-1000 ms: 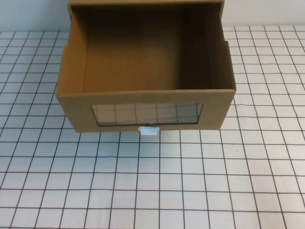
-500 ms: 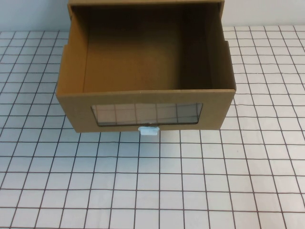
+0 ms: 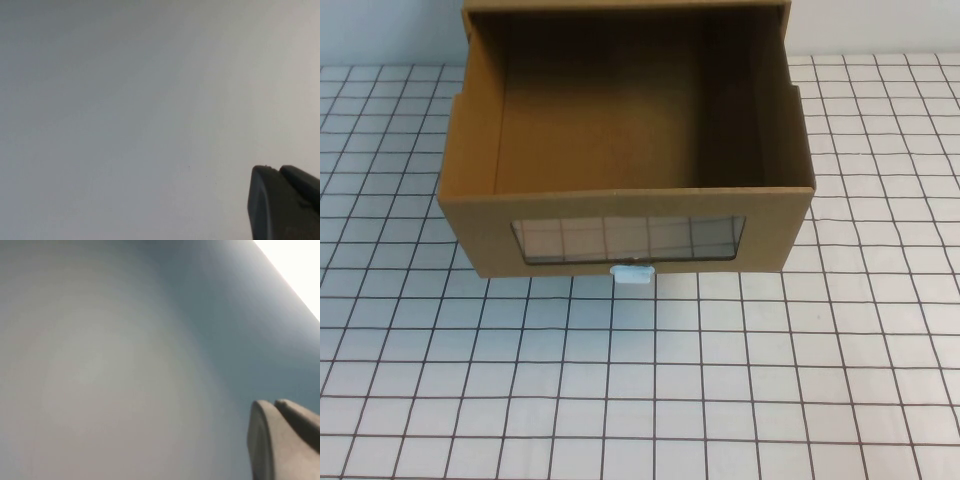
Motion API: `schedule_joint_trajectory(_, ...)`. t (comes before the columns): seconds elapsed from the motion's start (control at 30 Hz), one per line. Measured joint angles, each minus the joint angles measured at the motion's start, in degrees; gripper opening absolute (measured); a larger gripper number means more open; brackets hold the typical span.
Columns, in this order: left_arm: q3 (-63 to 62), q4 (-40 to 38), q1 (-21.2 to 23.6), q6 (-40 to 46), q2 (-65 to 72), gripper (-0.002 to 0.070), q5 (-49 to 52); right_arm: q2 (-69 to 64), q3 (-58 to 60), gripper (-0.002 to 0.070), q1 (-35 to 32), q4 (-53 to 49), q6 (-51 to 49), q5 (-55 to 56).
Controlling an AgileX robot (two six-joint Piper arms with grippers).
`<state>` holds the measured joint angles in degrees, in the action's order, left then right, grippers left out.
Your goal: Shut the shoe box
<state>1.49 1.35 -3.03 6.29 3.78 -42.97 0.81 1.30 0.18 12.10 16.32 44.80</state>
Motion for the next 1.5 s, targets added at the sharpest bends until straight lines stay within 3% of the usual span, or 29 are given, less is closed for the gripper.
schedule_joint_trajectory(0.13, 0.00, 0.00, 0.00, -1.79, 0.00, -0.0005, -2.85, 0.00, 0.00, -0.0013, 0.00, 0.09, -0.26, 1.89)
schedule_joint_trajectory(0.47, -0.14, 0.00, 0.00, -17.74, 0.00, -0.0006, -22.15, 0.09, -0.14, -0.0013, 0.00, -0.27, -10.51, 21.19)
schedule_joint_trajectory(0.73, -11.35, 0.00, 0.00, -19.17, 0.00, -0.0006, -20.77, 0.09, -14.91, -0.0013, 0.00, -7.46, -23.00, 8.81)
schedule_joint_trajectory(0.9, -23.75, 0.00, 0.00, -16.24, 0.00, -0.0005, -12.07, 0.09, -28.68, -0.0013, 0.00, -9.26, -27.85, -3.52)
schedule_joint_trajectory(1.17, -42.67, -0.70, 0.00, -14.70, 0.29, -0.0005, 9.54, -6.73, -46.31, -0.0013, 0.00, -8.31, -31.14, -10.19)
schedule_joint_trajectory(1.33, -51.63, -4.02, 0.00, -14.26, 5.06, -0.0006, 21.89, -15.10, -59.20, -0.0013, 0.00, -6.08, -31.14, -32.40)
schedule_joint_trajectory(1.5, -61.76, -5.52, 0.00, -14.02, 14.17, -0.0006, 44.44, -26.17, -71.12, -0.0013, 0.00, -5.95, -31.14, -58.81)
